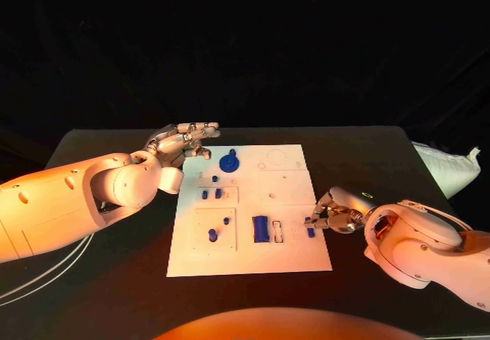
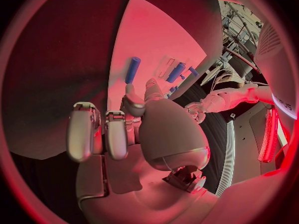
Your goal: Assemble the parts on the task board
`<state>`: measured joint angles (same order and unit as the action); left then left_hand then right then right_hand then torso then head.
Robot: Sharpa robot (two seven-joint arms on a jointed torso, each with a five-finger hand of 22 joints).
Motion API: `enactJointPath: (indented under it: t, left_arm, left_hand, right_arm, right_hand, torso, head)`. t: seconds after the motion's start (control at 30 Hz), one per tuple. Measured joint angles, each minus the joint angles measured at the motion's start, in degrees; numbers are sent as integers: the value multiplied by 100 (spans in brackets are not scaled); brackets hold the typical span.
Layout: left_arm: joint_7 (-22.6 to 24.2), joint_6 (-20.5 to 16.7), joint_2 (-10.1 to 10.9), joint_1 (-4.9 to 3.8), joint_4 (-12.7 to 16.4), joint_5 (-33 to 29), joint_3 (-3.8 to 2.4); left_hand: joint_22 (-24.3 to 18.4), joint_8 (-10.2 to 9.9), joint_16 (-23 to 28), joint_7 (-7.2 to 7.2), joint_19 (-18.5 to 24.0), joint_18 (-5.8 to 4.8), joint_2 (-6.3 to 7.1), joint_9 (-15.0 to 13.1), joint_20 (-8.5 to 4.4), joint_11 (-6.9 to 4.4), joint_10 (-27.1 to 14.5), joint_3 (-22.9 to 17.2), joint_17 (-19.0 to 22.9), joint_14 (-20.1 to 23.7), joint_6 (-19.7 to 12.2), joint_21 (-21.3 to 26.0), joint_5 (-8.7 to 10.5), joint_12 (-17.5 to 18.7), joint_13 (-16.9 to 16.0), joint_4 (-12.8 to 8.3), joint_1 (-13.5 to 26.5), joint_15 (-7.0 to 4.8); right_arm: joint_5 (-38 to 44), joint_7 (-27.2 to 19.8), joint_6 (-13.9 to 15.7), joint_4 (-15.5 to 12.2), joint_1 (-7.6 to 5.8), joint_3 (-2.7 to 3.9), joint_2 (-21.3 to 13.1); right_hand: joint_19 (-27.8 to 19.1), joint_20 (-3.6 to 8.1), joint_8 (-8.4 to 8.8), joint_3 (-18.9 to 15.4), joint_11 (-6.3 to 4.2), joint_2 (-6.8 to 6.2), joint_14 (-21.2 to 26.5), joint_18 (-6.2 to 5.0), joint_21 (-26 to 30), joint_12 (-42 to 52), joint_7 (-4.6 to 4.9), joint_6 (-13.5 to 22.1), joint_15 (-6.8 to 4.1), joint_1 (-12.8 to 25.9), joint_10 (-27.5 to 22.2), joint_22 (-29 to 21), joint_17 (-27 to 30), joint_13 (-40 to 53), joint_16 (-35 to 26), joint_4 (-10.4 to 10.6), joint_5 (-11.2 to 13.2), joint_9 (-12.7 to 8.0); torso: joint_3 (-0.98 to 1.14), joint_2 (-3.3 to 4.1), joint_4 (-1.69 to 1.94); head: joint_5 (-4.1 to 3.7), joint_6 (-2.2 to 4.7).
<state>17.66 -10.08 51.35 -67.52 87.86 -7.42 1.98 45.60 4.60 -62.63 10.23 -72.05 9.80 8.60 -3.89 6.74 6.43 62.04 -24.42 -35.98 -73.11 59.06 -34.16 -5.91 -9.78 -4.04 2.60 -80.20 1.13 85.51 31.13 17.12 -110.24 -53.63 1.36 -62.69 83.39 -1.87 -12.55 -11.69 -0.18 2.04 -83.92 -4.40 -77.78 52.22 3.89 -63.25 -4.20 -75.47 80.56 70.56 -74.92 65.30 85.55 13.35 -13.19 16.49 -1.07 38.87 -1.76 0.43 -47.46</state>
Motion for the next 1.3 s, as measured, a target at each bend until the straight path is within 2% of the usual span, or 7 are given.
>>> enactJointPath:
  t: [0.17,0.67,0.87,1.07,1.1,1.2,1.3]
  left_arm:
    - [0,1,1,0,0,0,0]
    - [0,3,10,1,6,1,0]
    - [-1,5,11,2,7,1,0]
    - [-2,6,13,2,8,1,0]
    - [-2,6,13,2,8,1,0]
    - [-2,7,13,2,8,1,0]
    - [-3,8,13,2,8,1,0]
  left_hand:
    - [0,0,0,0,0,0,0,0,0,0,0,0,0,0,0,0,0,0,0,0,0,0]
    - [1,0,0,0,0,0,0,0,0,0,0,0,-1,0,0,0,0,0,0,0,0,0]
    - [1,0,0,0,0,0,0,0,0,0,0,0,-1,0,0,0,0,0,0,0,0,0]
    - [1,0,0,0,0,0,0,0,0,0,0,0,-1,0,0,0,0,0,0,0,0,0]
    - [1,0,0,0,0,0,0,0,0,0,0,0,-1,0,0,0,0,0,0,0,0,0]
    - [1,0,0,0,0,0,0,0,0,0,0,0,10,0,0,0,0,0,0,0,0,0]
    - [1,0,0,0,0,0,0,0,0,0,0,0,10,0,0,0,0,0,0,0,0,0]
  right_arm:
    - [140,69,-109,26,20,-1,57]
    - [737,166,-408,137,55,-6,186]
    - [1012,178,-501,211,99,-8,298]
    - [1220,183,-571,277,114,10,380]
    - [1244,183,-582,284,116,12,391]
    - [1310,182,-612,291,124,20,426]
    - [1361,174,-637,291,131,28,453]
  right_hand:
    - [0,0,0,-24,0,-7,0,0,0,0,0,0,0,7,0,-5,0,-7,0,24,0,0]
    - [-22,22,0,-39,-39,-36,0,1,0,-45,-25,-66,-1,5,5,-5,1,-24,0,8,133,26]
    - [-22,22,2,-39,-43,-9,-19,0,0,-81,-25,-66,-19,-77,1,-5,1,-38,0,8,168,51]
    - [-22,22,38,44,-42,66,-21,0,0,-81,-32,-94,-22,-296,0,-5,2,-33,0,-107,203,64]
    - [-22,22,39,88,-42,84,-9,1,12,-103,-32,-95,-34,-378,0,-5,2,-34,0,-151,260,66]
    - [-20,65,84,283,-62,169,0,0,22,-113,-29,-100,-42,-622,-22,-5,-1,-36,0,-310,766,67]
    - [-20,65,132,481,-71,206,-15,0,22,-156,-41,-122,-55,-818,-31,-3,-3,-59,0,-445,909,63]
  torso:
    - [0,0,0]
    - [2,2,0]
    - [4,2,3]
    - [4,2,2]
    - [4,2,1]
    - [2,1,0]
    - [1,-2,-1]
  head:
    - [-19,9]
    - [-1,42]
    - [10,46]
    - [24,47]
    - [26,47]
    - [31,47]
    - [31,43]
